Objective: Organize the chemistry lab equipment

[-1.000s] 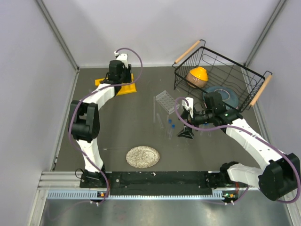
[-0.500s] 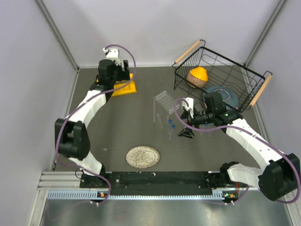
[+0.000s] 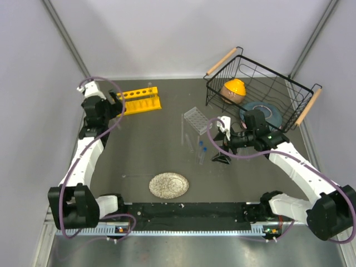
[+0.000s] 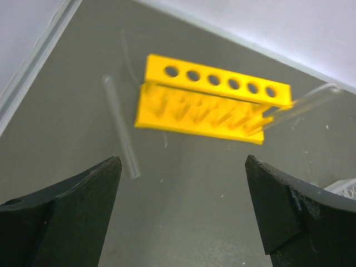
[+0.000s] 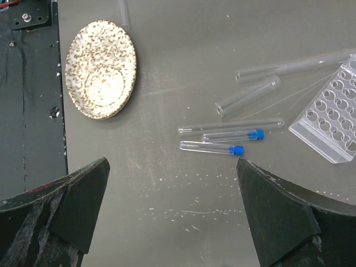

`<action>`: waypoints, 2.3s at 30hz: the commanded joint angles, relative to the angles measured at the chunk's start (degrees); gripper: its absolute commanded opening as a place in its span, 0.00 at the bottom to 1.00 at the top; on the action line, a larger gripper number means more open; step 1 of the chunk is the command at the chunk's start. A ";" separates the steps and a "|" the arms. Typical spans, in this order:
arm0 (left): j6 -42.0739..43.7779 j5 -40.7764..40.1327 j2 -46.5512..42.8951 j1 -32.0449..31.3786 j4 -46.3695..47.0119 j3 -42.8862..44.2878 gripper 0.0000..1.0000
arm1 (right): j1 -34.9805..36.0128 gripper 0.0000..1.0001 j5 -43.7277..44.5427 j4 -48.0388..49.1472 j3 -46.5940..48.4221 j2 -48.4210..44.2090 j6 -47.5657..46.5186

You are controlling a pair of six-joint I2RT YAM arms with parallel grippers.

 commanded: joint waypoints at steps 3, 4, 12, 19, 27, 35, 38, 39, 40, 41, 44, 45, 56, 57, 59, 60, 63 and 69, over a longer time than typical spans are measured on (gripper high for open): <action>-10.87 9.31 4.45 9.73 -8.07 0.79 0.99 | -0.66 0.99 -0.60 1.20 -0.15 -1.81 -1.40; -11.57 10.45 5.77 10.10 -9.73 2.01 0.99 | -0.66 0.99 -0.51 1.20 -0.15 -1.89 -1.40; -11.23 12.13 26.15 11.51 -26.79 18.62 0.91 | -0.66 0.99 0.19 1.28 -0.15 -2.16 -1.40; -9.29 6.95 36.00 11.51 -32.51 27.60 0.81 | -0.74 0.99 -0.16 1.20 -0.15 -2.25 -1.40; -6.74 1.06 41.90 10.28 -36.03 32.08 0.77 | -0.66 0.99 -0.42 1.20 -0.24 -2.25 -1.40; -5.25 -0.35 46.38 9.05 -37.43 36.04 0.70 | -0.66 0.99 -0.60 1.20 -0.24 -1.90 -1.40; -4.72 -0.61 48.14 8.78 -38.57 37.88 0.68 | -0.66 0.99 -0.60 1.20 -0.32 -1.89 -1.40; -4.46 -0.79 48.67 8.61 -38.66 38.50 0.67 | -0.66 0.99 -0.60 1.20 -0.32 -1.89 -1.40; -4.54 -0.97 49.54 8.52 -38.93 38.68 0.66 | -0.74 0.99 -0.60 1.20 -0.32 -1.81 -1.40; -4.46 -1.14 49.90 8.52 -39.02 38.94 0.64 | -0.74 0.99 -0.60 1.11 -0.32 -1.81 -1.40; -4.28 -1.41 51.04 8.52 -39.28 39.12 0.56 | -0.66 0.99 -0.51 1.20 -0.32 -1.81 -1.40; -4.28 -1.41 51.22 8.52 -39.19 38.94 0.53 | -0.74 0.99 -0.51 1.20 -0.32 -1.81 -1.40; -3.58 -2.90 50.08 8.52 -37.96 35.96 0.18 | -0.74 0.99 -0.34 1.20 -0.41 -2.16 -1.66; -3.84 -2.90 49.56 8.52 -37.61 34.56 0.14 | -0.74 0.99 -0.25 1.20 -0.50 -2.24 -1.75; -4.19 -2.90 47.62 8.52 -36.13 31.75 0.11 | -0.66 0.99 -0.25 1.11 -0.50 -2.42 -1.84; -4.63 -2.81 46.05 8.52 -35.68 30.78 0.09 | -0.66 0.99 -0.25 1.11 -0.59 -2.51 -1.84; -5.51 -2.11 41.66 8.52 -33.57 26.30 0.07 | -0.66 0.99 -0.25 1.11 -0.59 -2.77 -1.92; -8.41 0.25 28.15 8.52 -30.68 15.67 0.06 | -0.66 0.99 -1.74 1.20 -0.59 -3.48 -1.49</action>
